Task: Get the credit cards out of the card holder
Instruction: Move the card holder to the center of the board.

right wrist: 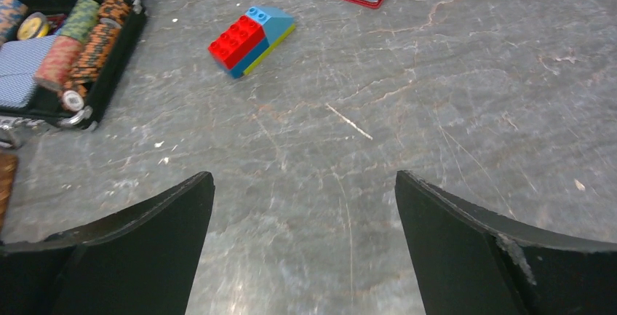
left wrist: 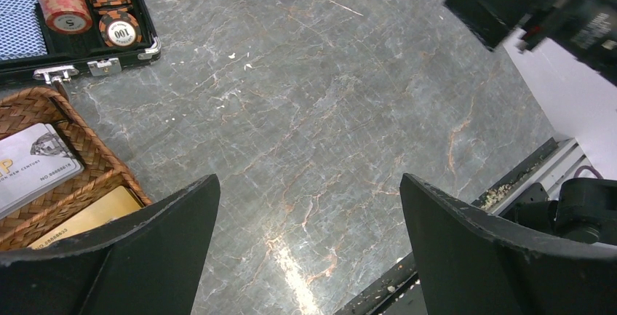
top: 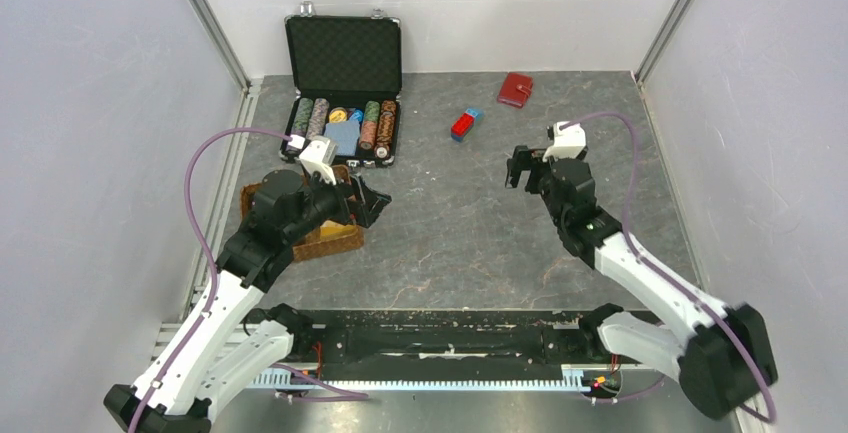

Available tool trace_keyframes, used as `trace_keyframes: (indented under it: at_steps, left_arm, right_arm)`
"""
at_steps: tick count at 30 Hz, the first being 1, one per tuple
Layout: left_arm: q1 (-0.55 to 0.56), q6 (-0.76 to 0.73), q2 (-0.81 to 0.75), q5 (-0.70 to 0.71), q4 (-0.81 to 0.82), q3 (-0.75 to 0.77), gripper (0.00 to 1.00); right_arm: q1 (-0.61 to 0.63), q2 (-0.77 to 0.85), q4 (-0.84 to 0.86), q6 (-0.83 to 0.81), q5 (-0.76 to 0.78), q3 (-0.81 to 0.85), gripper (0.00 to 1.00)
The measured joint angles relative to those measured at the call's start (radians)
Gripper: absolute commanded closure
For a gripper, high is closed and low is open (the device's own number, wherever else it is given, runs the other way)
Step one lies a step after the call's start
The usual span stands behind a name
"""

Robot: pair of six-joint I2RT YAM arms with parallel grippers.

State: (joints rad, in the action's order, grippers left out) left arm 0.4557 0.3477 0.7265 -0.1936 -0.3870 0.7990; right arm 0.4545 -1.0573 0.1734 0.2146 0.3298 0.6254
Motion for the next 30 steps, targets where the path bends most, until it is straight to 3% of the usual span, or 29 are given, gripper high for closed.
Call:
trace_keyframes:
  at_steps: [8,19,30]
  left_arm:
    - [0.000,0.006,-0.002,0.000,0.000,0.000,0.00]
    - [0.000,0.007,-0.011,-0.022,0.000,0.000,0.00]
    - [0.000,0.007,-0.004,-0.023,0.000,0.000,0.00]
  right_arm:
    - [-0.240,-0.460,0.284,0.089,-0.230,0.056,0.26]
    - [-0.399,-1.088,0.439,0.380,-0.477,0.571,0.47]
    - [-0.449,-1.420,0.411,0.578,-0.521,1.002,0.52]
